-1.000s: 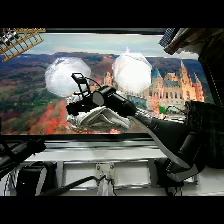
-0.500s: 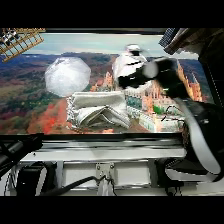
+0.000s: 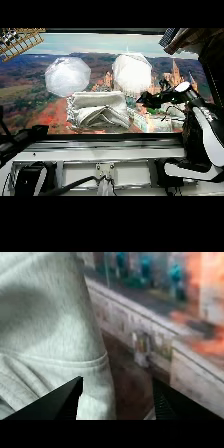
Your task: Fold the clothes and pants, and hang the long-sleeved shirts on hangers.
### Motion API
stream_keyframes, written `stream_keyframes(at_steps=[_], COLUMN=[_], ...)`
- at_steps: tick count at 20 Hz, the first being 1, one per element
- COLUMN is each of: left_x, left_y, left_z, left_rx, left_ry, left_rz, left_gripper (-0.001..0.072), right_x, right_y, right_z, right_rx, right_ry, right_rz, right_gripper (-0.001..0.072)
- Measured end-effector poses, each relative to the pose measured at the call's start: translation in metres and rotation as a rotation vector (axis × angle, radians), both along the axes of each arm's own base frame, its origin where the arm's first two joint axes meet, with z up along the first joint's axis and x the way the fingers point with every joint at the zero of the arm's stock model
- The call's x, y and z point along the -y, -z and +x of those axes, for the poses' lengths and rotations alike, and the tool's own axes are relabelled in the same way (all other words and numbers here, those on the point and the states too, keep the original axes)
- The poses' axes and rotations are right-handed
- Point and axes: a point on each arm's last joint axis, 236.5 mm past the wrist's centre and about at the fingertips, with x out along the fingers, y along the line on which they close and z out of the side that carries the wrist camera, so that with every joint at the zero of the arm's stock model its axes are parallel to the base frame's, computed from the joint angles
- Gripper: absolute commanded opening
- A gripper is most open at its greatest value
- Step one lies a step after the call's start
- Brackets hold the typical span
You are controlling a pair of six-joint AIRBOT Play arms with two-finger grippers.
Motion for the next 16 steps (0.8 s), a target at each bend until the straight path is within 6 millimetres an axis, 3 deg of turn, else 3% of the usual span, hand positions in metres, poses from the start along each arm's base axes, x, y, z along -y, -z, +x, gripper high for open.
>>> stream_keyframes(at_steps=[5, 8, 9, 10, 11, 12, 16], left_x=[0.002, 0.001, 0.001, 0.001, 0.001, 0.001, 0.001], left_y=[-0.011, -0.016, -0.018, -0.019, -0.019, -0.020, -0.021], left_z=[0.036, 0.047, 0.049, 0.051, 0.051, 0.052, 0.054], left_rx=[0.092, 0.132, 0.140, 0.147, 0.150, 0.155, 0.161], left_ry=[-0.009, -0.012, -0.014, -0.014, -0.015, -0.016, -0.015], left_rz=[-0.016, -0.016, -0.017, -0.017, -0.018, -0.018, -0.016], left_gripper=[0.0408, 0.0409, 0.0409, 0.0409, 0.0409, 0.0409, 0.0409], right_x=[-0.040, -0.066, -0.076, -0.085, -0.092, -0.099, -0.111], right_y=[0.028, 0.042, 0.044, 0.046, 0.048, 0.052, 0.041], right_z=[-0.006, -0.014, -0.016, -0.018, -0.018, -0.018, -0.006], right_rx=[-0.036, -0.062, -0.063, -0.063, -0.053, -0.035, 0.015], right_ry=[-0.026, -0.059, -0.070, -0.080, -0.089, -0.098, -0.102], right_rz=[0.098, 0.118, 0.128, 0.134, 0.130, 0.120, 0.140], right_gripper=[0.0521, 0.0508, 0.0476, 0.0381, 0.0235, 0.0035, 0.0039])
